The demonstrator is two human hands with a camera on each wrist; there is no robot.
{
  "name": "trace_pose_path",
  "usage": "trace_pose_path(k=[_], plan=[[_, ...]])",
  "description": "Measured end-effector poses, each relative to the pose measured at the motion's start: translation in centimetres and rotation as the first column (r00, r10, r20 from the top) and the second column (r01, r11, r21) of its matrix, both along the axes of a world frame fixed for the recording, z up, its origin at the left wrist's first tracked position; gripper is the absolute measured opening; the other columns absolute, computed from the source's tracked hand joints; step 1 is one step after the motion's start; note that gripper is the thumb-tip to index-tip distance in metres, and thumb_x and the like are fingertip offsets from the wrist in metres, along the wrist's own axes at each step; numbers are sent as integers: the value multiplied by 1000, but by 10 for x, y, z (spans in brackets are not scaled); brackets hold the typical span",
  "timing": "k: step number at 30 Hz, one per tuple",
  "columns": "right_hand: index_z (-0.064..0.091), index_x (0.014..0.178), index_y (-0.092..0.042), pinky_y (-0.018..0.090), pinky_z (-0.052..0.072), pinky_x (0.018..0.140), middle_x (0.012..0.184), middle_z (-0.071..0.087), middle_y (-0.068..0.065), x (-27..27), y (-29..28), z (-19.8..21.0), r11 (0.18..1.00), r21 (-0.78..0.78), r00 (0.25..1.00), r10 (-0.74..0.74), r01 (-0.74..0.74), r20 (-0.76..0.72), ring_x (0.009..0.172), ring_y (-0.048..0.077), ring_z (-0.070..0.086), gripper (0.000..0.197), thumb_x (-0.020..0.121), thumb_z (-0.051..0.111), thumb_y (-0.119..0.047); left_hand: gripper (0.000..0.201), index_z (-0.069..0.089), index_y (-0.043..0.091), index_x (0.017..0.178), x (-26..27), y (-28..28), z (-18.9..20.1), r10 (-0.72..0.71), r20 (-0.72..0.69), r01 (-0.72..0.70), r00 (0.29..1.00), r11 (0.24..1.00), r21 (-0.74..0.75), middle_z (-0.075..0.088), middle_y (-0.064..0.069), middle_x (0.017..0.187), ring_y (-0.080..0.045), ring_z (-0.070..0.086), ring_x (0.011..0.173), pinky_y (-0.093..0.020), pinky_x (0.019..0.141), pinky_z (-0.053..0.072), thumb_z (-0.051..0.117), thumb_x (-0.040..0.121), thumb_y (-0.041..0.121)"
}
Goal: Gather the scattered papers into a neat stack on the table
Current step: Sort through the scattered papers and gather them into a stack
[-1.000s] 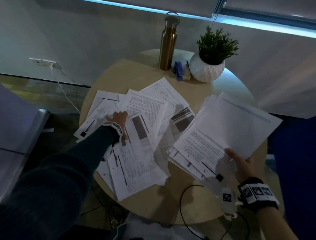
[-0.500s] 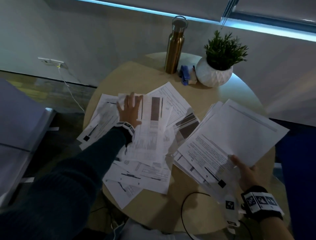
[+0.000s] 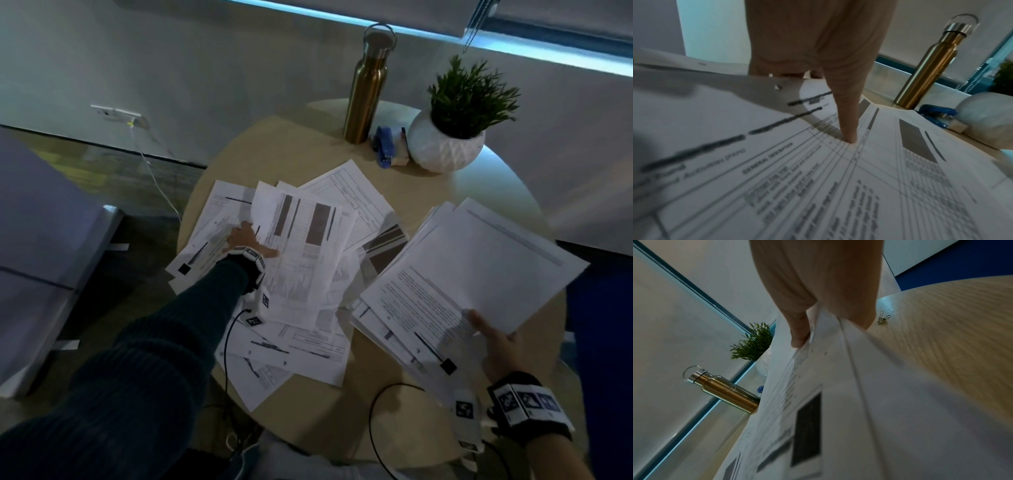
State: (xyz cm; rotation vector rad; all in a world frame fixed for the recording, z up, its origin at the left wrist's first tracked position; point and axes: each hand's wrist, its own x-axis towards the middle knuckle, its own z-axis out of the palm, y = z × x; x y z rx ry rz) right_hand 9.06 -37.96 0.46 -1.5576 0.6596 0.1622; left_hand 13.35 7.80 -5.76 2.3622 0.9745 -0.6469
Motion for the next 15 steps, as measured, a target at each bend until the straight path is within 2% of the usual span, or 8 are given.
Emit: trace_pose_path(k=[1,3,5,7,9,11,13,15], plan=[[61,88,-15,29,51,67,95,63,7,1,0,0,1000,1,1000,2,-2,-1,92,25,58,11,81,69,-9,105,25,7,139,-1,-2,0,4,81,-2,997,1000,-23,35,-23,144,-39,37,132,-52,103,37,85,60,39],[61,97,-10,24,54,59,92,63,4,3,1,1,1000,-2,1000,7,-7,-6,91,24,59,16,83,67,-8,71,41,7,123,-3,-7,1,15,253,-14,967,1000,-6,52,-22,125,-38,53,113,-48,89,46,81,68,25],[58,113,-4,19,57,54,95,63,2,5,2,5,1000,16,1000,12,-12,16,88,20,60,32,83,67,-7,35,51,3,106,-8,-13,5,14,432,-52,902,996,77,59,-21,108,-37,58,99,-44,78,47,69,79,16],[55,121,0,22,59,59,103,63,7,9,4,9,999,41,999,9,-11,34,87,16,61,41,82,67,-6,16,59,1,93,-12,-15,13,9,577,-50,817,997,57,63,-22,100,-34,60,90,-40,74,47,65,82,10],[56,121,2,29,58,66,110,62,14,13,5,10,1000,2,999,14,-14,41,85,18,61,43,81,70,-7,10,60,0,86,-16,-15,25,5,650,19,760,999,-30,66,-22,90,-24,59,79,-33,69,45,66,81,7],[58,116,3,30,51,72,114,63,20,17,8,10,999,-45,999,5,-3,52,89,27,62,45,77,74,-11,16,60,2,90,-21,-14,46,-5,701,105,713,989,-101,66,-17,85,-18,57,75,-26,67,43,70,79,7],[60,112,3,32,50,76,114,64,21,21,13,12,997,-73,998,-4,8,64,97,34,63,44,75,76,-14,24,58,12,91,-25,-13,77,13,730,168,684,970,-174,63,-3,84,-4,56,71,-11,64,43,75,74,7],[62,109,5,36,48,80,109,65,22,25,20,16,995,-97,995,-13,22,96,100,38,63,39,77,74,-13,27,58,24,84,-28,-8,106,52,705,203,707,941,-273,66,18,77,10,59,68,-3,61,43,76,73,8]])
